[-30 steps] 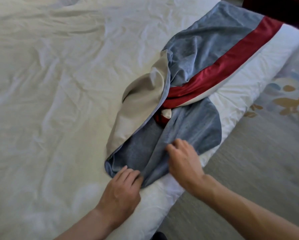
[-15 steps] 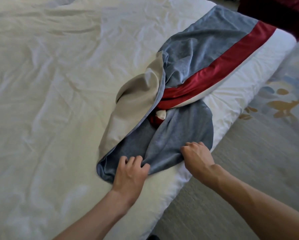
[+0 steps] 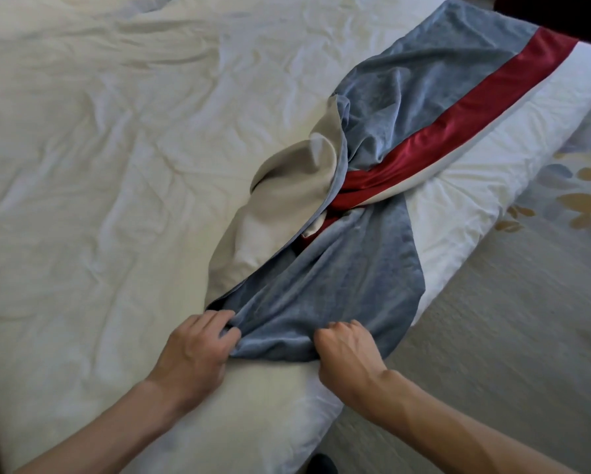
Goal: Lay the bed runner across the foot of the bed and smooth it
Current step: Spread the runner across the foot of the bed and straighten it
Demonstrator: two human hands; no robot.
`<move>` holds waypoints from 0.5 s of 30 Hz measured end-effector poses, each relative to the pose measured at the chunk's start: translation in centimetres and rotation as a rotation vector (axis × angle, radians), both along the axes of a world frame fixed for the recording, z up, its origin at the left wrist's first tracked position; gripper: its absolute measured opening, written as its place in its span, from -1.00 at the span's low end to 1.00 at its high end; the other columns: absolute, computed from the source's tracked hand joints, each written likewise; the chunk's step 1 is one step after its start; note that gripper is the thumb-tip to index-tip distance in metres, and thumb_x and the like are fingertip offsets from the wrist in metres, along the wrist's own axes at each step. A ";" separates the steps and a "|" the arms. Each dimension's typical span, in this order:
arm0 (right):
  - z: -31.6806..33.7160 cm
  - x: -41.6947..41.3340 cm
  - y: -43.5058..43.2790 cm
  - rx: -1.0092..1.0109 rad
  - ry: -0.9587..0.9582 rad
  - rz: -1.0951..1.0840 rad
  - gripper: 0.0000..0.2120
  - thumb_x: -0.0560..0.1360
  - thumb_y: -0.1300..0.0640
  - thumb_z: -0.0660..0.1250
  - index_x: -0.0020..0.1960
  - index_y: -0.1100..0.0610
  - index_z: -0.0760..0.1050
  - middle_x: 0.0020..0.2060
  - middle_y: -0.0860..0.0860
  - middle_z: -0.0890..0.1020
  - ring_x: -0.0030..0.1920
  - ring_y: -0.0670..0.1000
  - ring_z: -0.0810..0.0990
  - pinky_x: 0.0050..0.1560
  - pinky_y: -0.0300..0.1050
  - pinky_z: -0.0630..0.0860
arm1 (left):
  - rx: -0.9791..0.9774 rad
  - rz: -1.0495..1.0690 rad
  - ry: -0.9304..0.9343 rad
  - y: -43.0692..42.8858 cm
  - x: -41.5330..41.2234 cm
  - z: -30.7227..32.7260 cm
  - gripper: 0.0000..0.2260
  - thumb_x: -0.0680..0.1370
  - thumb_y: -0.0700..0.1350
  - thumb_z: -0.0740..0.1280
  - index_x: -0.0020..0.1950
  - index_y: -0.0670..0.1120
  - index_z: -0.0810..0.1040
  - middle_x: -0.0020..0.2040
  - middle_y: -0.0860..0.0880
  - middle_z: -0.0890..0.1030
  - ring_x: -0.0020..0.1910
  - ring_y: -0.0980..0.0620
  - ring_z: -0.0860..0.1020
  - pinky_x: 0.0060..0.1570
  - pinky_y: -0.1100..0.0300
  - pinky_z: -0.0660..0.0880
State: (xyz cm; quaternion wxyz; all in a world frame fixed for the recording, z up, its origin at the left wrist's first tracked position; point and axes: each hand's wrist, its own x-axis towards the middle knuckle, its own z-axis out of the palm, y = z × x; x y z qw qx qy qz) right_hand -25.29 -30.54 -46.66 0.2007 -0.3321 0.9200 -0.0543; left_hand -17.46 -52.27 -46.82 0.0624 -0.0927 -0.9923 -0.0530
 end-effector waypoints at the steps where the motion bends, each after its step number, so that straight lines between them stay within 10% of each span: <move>1: -0.3 0.4 0.0 -0.017 0.007 -0.012 -0.80 0.39 0.31 0.19 -0.13 0.10 0.51 -0.12 0.05 0.61 -0.08 0.07 0.56 0.00 -0.10 0.37 | 0.004 0.002 -0.018 -0.1 0.4 -0.1 -0.83 0.29 -0.27 0.11 -0.39 -0.12 0.48 -0.16 -0.13 0.62 -0.31 -0.11 0.57 -0.36 0.21 0.43; 9: -0.5 1.9 -0.9 -0.002 0.048 -0.130 -0.85 0.40 0.30 0.18 -0.15 0.13 0.49 -0.13 0.10 0.62 -0.07 0.13 0.58 -0.09 -0.07 0.39 | -0.014 0.000 -0.133 0.6 1.8 -1.6 -0.78 0.17 -0.28 0.52 -0.26 -0.15 0.57 -0.03 -0.22 0.64 -0.09 -0.19 0.62 -0.15 0.05 0.56; 15: 0.1 5.8 -1.8 0.085 0.031 -0.190 -0.86 0.41 0.29 0.19 -0.12 0.14 0.50 -0.12 0.12 0.63 -0.09 0.15 0.60 -0.19 -0.07 0.35 | -0.062 -0.144 -0.111 0.4 3.7 -1.0 -0.77 0.38 -0.20 0.10 -0.28 -0.14 0.56 0.08 -0.31 0.60 0.03 -0.26 0.60 -0.06 -0.01 0.56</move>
